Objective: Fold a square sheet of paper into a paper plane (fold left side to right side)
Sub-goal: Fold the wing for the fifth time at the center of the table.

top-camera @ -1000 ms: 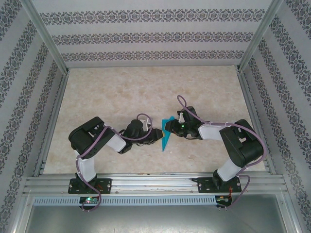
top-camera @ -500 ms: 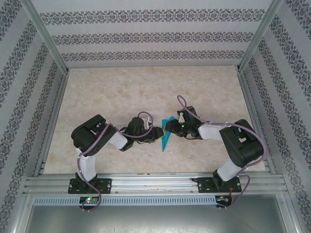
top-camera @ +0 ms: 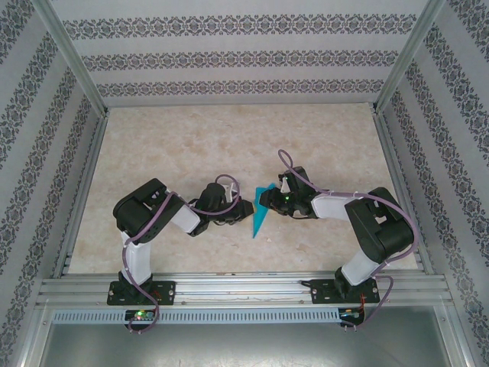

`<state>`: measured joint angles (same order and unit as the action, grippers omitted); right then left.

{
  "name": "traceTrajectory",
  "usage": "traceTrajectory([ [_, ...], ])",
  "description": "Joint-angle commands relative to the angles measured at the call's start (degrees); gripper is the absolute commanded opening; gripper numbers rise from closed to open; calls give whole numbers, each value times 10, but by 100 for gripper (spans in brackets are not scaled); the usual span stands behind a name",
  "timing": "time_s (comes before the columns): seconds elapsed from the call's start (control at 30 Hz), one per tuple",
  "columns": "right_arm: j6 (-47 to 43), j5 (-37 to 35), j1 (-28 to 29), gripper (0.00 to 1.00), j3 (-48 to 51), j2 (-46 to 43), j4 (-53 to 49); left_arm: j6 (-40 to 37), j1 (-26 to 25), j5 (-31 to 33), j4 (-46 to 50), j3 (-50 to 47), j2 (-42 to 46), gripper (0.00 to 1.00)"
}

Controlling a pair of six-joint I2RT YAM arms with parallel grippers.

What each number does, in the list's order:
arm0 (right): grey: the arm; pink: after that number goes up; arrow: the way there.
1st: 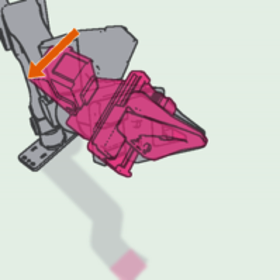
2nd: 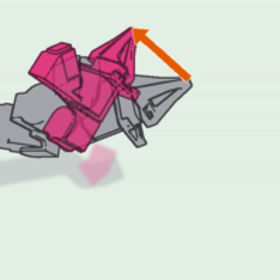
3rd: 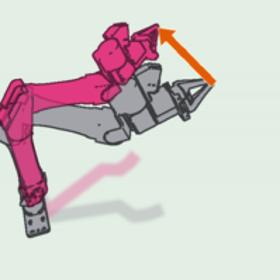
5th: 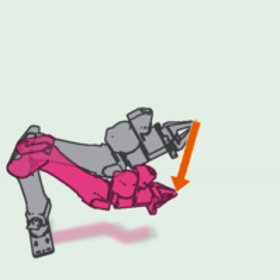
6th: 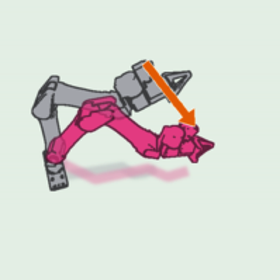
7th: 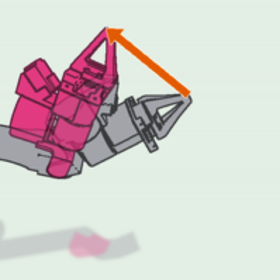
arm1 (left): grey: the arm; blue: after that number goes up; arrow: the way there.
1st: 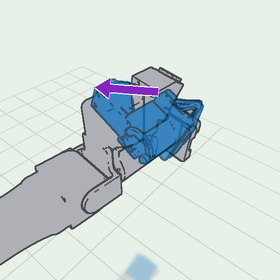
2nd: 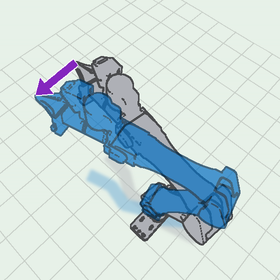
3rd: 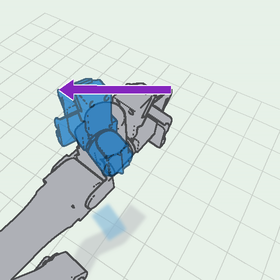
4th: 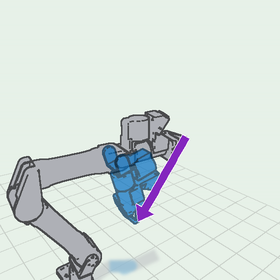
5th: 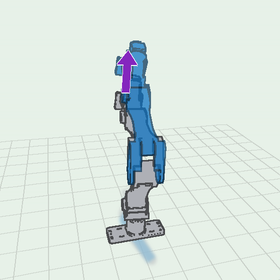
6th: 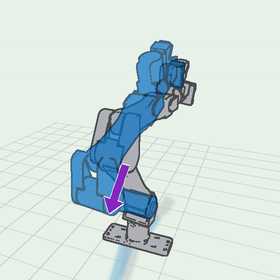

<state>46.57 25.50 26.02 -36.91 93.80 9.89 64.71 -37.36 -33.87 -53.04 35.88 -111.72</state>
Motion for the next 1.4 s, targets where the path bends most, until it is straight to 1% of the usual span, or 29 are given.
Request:
traceTrajectory([
  [0.0, -11, -19, 8, 43, 3, 37, -21, -26, 8, 3, 23, 10, -10, 9],
  [0.43, -17, -19, 9, 43, -6, 36, -33, -35, 6, -19, 45, 32, -33, 7],
  [0.57, -18, -20, 9, 43, -8, 32, -39, -36, 6, -9, 65, 31, -31, 5],
  [0.83, -24, -24, 8, 43, -12, 27, -51, -33, 6, 9, 77, 11, -15, 3],
  [1.13, -25, -23, 8, 43, -12, 28, -55, -41, 6, 13, 97, -2, 4, 3],
  [1.37, -26, -17, 8, 43, -15, 25, -52, -42, 3, 6, 99, 13, -13, 3],
])
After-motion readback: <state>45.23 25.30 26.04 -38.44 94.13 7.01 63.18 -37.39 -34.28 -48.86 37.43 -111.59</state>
